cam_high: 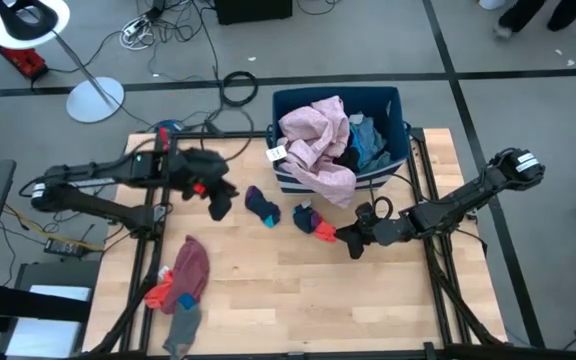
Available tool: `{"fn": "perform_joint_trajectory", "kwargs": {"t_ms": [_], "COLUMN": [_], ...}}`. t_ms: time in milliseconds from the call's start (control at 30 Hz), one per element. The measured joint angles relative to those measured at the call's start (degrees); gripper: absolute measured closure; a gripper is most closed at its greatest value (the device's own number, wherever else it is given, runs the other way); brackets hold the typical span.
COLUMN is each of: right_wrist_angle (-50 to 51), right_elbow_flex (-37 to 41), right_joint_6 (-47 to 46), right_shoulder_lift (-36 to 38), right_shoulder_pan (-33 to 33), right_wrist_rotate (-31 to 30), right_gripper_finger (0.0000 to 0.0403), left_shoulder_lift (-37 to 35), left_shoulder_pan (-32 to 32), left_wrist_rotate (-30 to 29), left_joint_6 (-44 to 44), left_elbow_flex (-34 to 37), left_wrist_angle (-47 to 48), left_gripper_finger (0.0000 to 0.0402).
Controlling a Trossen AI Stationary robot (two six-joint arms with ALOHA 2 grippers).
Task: Sort clothes
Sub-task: Put the right dark blue socks into the blue bin
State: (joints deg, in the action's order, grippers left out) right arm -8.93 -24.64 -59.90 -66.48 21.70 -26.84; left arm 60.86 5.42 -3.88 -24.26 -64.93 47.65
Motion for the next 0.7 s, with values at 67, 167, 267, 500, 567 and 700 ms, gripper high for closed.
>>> {"fn": "perform_joint_trajectory", "kwargs": {"t_ms": [67, 167, 267, 500, 567, 700], "right_wrist_angle": [0.0, 0.0, 0.0, 0.9, 4.3, 15.7], "right_elbow_flex": [0.0, 0.0, 0.0, -0.8, -2.9, -9.7], "right_joint_6": [1.2, 2.5, 3.2, 2.5, 2.8, 6.7], "right_shoulder_lift": [0.0, 0.0, 0.0, 0.0, 0.0, 0.0], "right_shoulder_pan": [-0.9, -2.2, -3.0, -3.3, -2.5, -1.8], "right_wrist_rotate": [0.0, 0.0, 0.0, 4.4, 4.3, 4.5], "right_gripper_finger": [0.0317, 0.0323, 0.0328, 0.0336, 0.0351, 0.0392], "left_shoulder_lift": [-2.4, -4.8, -6.7, -12.4, -14.5, -18.3], "left_shoulder_pan": [-0.5, -1.2, -2.5, -5.1, -5.7, -6.7], "left_wrist_rotate": [0.0, 0.0, -0.2, -1.8, -1.7, -1.6], "left_joint_6": [-4.8, -7.8, -7.9, -9.2, -9.2, -6.6], "left_elbow_flex": [5.1, 11.6, 17.2, 30.0, 33.4, 38.5], "left_wrist_angle": [-1.9, -3.1, -5.3, -24.1, -31.0, -39.9], "left_gripper_finger": [0.0308, 0.0308, 0.0308, 0.0308, 0.0308, 0.0308]}}
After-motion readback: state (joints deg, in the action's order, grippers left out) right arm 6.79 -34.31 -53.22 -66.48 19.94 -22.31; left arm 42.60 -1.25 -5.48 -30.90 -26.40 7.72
